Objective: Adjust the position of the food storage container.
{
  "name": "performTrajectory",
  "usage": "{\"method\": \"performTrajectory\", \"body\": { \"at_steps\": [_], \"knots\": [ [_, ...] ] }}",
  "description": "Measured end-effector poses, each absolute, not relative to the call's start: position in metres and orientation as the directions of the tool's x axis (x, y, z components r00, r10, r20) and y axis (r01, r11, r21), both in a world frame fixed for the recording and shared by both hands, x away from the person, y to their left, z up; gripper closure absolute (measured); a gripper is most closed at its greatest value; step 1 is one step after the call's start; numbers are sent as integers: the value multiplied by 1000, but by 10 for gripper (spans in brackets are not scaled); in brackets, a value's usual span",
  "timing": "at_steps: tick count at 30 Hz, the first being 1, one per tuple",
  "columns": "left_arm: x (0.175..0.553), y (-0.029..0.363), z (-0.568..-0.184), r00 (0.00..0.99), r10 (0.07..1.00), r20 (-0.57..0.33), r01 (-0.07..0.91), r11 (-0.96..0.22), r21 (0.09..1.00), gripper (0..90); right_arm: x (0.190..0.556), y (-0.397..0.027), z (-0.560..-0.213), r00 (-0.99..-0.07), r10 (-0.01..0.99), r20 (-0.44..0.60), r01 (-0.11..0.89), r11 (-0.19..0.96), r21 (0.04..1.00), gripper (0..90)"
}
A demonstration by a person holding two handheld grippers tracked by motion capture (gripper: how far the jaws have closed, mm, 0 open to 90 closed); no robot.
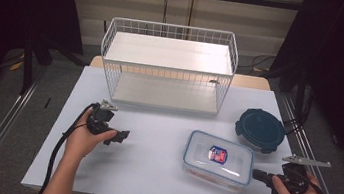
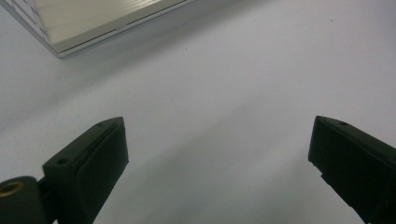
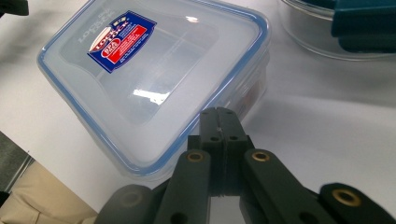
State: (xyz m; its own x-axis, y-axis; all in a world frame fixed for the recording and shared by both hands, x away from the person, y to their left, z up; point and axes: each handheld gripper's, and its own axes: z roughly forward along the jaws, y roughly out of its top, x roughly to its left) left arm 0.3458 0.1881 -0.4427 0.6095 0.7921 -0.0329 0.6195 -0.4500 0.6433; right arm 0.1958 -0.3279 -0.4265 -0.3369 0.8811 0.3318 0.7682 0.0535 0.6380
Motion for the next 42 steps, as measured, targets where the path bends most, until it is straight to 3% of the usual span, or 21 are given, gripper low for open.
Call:
{"method": "performTrajectory", "body": {
  "at_steps": [18,42],
  "knots": [
    [337,196,-440,594,802,-64,637,-420,646,46,222,-287,-428,-415,855,311,725,104,681,900],
    [334,195,-434,603,788,-125,646,-389,657,45,263,-239,-431,-453,850,267,674,131,727,900]
  ]
}}
